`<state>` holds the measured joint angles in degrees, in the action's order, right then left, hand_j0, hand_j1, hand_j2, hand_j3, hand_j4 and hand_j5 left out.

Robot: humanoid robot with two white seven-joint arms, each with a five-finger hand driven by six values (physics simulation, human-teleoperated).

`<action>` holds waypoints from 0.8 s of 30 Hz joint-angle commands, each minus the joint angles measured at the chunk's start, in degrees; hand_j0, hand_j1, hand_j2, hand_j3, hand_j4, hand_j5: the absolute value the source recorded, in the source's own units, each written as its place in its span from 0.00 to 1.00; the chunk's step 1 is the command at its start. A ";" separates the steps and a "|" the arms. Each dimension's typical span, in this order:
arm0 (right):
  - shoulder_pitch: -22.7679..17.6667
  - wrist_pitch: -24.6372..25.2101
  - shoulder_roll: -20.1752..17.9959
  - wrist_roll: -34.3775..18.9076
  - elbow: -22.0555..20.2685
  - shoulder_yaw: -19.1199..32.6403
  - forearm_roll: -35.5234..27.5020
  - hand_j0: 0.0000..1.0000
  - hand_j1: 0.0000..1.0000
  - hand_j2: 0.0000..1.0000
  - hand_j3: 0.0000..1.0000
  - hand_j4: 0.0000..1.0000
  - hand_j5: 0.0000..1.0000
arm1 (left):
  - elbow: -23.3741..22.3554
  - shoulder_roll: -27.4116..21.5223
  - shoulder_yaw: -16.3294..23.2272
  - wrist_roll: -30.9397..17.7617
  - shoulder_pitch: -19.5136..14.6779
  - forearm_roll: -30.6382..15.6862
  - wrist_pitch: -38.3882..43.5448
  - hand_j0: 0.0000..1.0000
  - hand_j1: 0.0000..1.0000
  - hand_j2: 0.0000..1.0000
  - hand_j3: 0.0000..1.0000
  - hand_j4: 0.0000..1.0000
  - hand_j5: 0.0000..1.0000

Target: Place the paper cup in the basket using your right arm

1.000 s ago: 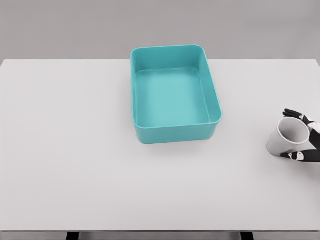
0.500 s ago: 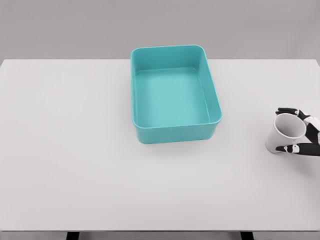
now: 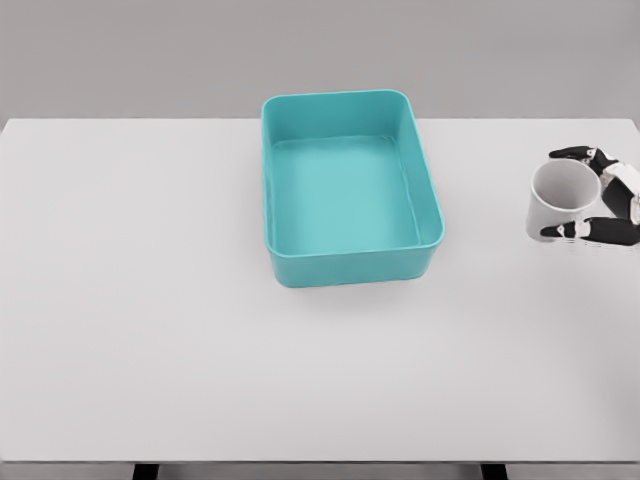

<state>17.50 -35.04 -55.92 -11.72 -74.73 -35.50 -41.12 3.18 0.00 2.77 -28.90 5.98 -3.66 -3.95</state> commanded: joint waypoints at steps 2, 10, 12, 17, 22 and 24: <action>2.36 0.04 1.60 0.03 0.28 -3.08 -0.19 0.53 0.53 0.53 0.53 0.53 0.53 | -0.02 0.00 0.04 -0.02 0.00 0.05 -0.01 1.00 1.00 1.00 1.00 1.00 1.00; 12.11 0.04 8.28 0.12 1.43 -7.65 0.33 0.54 0.54 0.54 0.54 0.54 0.54 | -0.02 0.00 0.04 -0.02 0.00 0.05 -0.01 1.00 1.00 1.00 1.00 1.00 1.00; 13.70 0.04 9.95 0.12 1.78 -8.09 0.42 0.54 0.54 0.54 0.54 0.54 0.54 | -0.02 0.00 0.04 -0.02 0.00 0.05 -0.01 1.00 1.00 1.00 1.00 1.00 1.00; 17.39 0.04 13.29 0.03 2.39 -9.41 1.30 0.56 0.56 0.56 0.56 0.56 0.56 | -0.02 0.00 0.04 -0.02 0.00 0.05 -0.01 1.00 1.00 1.00 1.00 1.00 1.00; 20.99 0.04 17.86 0.12 4.50 -10.82 5.25 0.58 0.58 0.58 0.58 0.58 0.58 | -0.02 0.00 0.04 -0.02 0.00 0.05 -0.01 1.00 1.00 1.00 1.00 1.00 1.00; 22.22 0.04 19.53 0.12 4.68 -11.52 6.66 0.58 0.58 0.58 0.58 0.58 0.58 | -0.02 0.00 0.04 -0.02 0.00 0.05 -0.01 1.00 1.00 1.00 1.00 1.00 1.00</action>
<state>40.25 -35.03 -38.09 -11.65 -70.52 -46.42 -35.66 3.17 0.00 2.79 -28.90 5.98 -3.60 -3.95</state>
